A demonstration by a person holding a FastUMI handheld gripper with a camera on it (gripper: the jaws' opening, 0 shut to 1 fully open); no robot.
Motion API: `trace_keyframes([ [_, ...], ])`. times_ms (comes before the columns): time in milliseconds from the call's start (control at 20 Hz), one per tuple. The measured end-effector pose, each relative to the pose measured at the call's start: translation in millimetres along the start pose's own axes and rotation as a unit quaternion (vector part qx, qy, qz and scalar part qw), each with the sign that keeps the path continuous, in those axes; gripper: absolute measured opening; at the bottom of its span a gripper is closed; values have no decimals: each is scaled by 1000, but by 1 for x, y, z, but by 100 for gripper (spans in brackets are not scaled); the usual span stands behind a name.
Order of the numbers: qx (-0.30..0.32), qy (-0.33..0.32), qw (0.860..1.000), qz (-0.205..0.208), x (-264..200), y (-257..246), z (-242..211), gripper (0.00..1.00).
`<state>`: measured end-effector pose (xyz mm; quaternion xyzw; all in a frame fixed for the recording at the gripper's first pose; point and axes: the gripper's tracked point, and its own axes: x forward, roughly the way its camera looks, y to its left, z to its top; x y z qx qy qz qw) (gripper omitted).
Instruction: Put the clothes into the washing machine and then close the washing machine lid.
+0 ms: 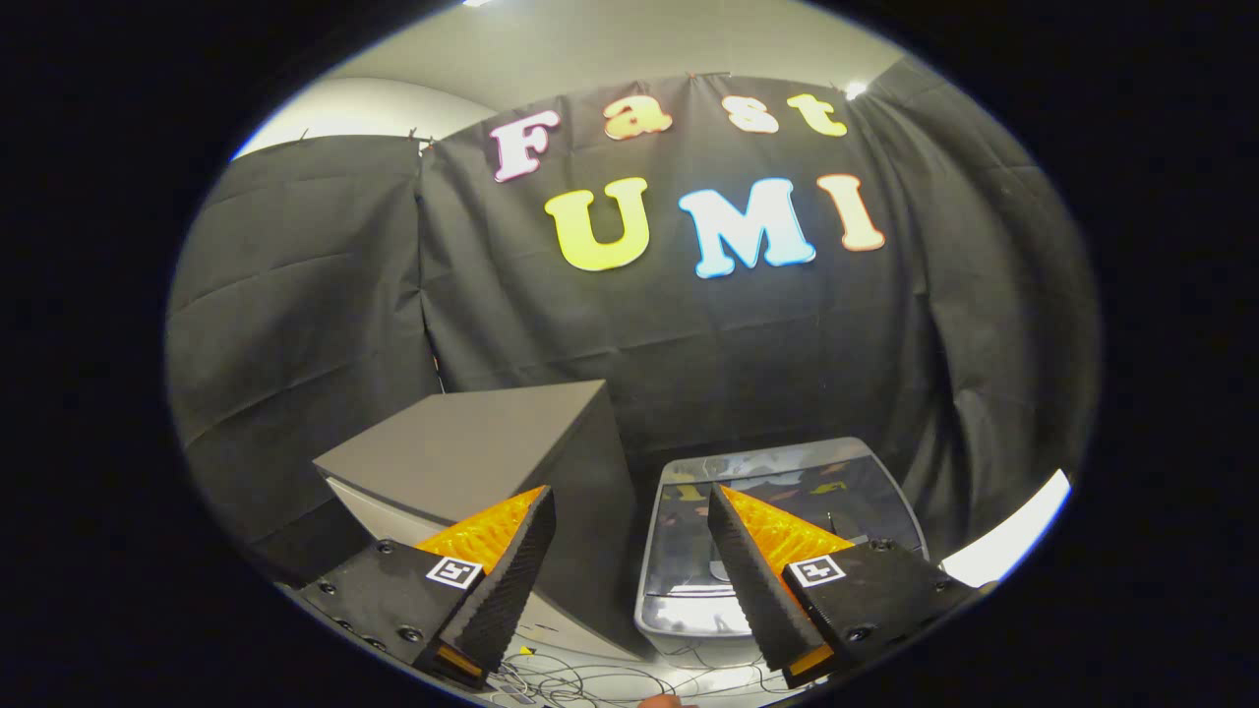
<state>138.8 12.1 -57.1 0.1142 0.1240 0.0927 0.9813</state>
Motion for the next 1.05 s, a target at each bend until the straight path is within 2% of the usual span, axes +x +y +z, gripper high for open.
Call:
trace_keyframes([
  [250, -65, -69, 995, -38, -70, 25, 14, 97],
  [550, -66, -88, 993, -52, -123, 37, 10, 97],
  [650, -79, -92, 991, -59, -129, 35, 8, 97],
  [800, -63, -86, 993, -46, -134, 41, 1, 97],
  [1050, -85, -90, 992, -39, -135, 44, 1, 97],
])
